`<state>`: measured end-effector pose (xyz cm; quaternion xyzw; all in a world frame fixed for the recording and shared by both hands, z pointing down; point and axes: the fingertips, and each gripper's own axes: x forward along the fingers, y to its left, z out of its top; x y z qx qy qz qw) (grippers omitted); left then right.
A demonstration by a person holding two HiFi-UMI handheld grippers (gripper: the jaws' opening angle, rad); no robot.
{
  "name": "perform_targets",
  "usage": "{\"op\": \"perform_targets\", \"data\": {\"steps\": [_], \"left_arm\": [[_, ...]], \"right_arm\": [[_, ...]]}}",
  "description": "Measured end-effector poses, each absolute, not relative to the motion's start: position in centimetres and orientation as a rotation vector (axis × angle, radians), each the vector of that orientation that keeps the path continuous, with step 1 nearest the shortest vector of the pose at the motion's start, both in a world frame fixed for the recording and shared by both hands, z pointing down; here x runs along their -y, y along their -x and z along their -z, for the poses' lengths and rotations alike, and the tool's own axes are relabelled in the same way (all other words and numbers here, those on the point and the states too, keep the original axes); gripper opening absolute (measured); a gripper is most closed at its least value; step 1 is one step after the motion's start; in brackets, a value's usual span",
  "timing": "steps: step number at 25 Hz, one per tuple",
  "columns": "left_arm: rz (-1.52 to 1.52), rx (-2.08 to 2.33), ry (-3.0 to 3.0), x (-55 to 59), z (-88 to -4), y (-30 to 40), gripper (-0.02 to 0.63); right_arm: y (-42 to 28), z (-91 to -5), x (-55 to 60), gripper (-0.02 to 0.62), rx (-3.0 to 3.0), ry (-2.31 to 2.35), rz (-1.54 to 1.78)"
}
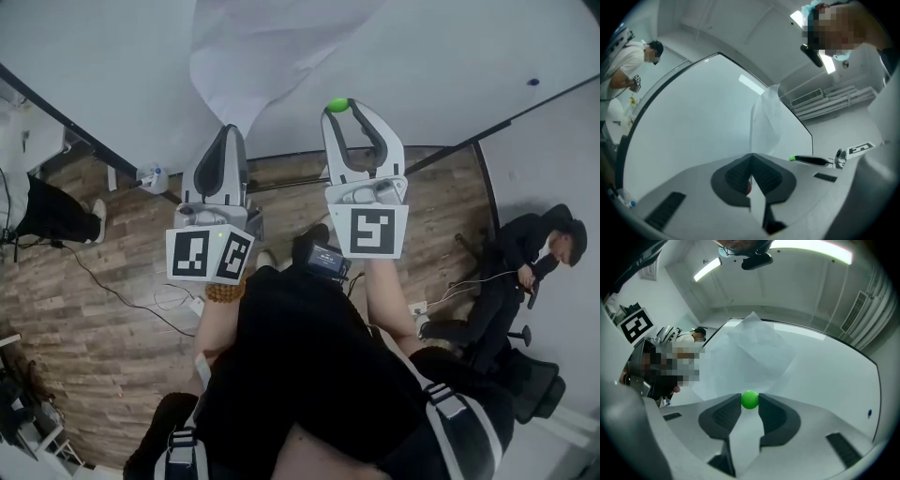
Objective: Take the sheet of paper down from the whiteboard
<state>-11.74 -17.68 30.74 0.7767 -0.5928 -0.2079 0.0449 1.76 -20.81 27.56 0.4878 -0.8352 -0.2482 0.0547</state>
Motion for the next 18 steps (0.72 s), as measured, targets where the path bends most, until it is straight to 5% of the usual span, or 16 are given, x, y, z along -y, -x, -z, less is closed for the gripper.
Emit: {"op": "perform_targets", "data": {"steps": [18], "left_arm": [[0.293, 2.083, -2.387, 16.8, -30.9, 12.0, 0.009]], "right_arm": [[-1.2, -29.4, 19.3, 0.115, 2.692, -1.379, 0.528]]}}
